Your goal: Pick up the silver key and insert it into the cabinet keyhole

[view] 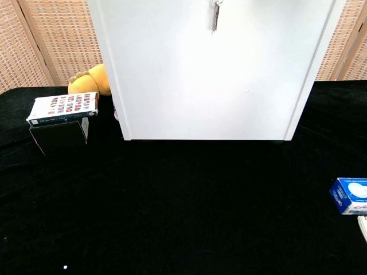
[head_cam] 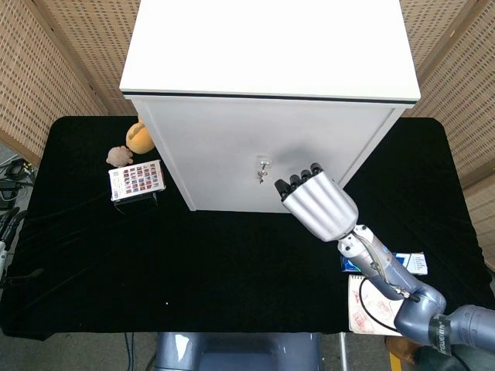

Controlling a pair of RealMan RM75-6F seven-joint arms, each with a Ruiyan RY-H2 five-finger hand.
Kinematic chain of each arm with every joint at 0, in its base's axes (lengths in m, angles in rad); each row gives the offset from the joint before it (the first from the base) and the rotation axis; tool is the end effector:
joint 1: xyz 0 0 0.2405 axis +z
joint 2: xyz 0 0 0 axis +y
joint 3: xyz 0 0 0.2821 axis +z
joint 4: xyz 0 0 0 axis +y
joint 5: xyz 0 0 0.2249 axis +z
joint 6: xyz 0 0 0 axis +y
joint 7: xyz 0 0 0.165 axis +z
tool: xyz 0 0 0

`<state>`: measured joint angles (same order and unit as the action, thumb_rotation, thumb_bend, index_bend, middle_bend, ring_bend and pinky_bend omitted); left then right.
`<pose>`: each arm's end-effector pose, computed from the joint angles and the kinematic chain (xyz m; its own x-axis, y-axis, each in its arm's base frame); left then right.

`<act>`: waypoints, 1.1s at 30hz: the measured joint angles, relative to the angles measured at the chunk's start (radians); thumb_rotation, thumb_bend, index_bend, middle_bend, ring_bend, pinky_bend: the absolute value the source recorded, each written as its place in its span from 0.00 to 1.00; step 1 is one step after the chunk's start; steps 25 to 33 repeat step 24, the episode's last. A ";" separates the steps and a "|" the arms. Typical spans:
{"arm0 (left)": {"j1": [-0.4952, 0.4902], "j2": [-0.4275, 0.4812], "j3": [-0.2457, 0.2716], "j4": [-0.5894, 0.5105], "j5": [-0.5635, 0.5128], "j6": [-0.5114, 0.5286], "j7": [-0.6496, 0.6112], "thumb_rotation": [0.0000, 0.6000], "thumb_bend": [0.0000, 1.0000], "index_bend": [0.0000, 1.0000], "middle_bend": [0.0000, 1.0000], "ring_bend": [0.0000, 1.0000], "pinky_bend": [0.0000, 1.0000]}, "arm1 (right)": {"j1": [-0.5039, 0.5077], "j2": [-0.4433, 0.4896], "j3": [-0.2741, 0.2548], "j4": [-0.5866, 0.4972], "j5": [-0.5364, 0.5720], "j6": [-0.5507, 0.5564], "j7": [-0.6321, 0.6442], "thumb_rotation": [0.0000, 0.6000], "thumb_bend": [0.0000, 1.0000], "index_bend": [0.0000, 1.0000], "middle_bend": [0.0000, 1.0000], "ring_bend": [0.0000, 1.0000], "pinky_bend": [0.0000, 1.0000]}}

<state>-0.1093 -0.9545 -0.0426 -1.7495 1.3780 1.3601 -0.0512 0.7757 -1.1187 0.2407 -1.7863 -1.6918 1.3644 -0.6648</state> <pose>-0.3435 0.2080 0.1874 0.3513 0.1171 0.9289 0.9275 0.0915 -0.3623 -0.0463 -0.3465 0.1485 0.4759 0.6466 0.5961 -0.3392 -0.4904 0.8028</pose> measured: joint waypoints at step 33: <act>0.046 -0.059 0.008 0.055 0.124 0.153 -0.004 1.00 0.00 0.00 0.00 0.00 0.00 | -0.567 0.059 -0.229 0.191 0.165 0.318 0.571 1.00 0.00 0.05 0.00 0.00 0.00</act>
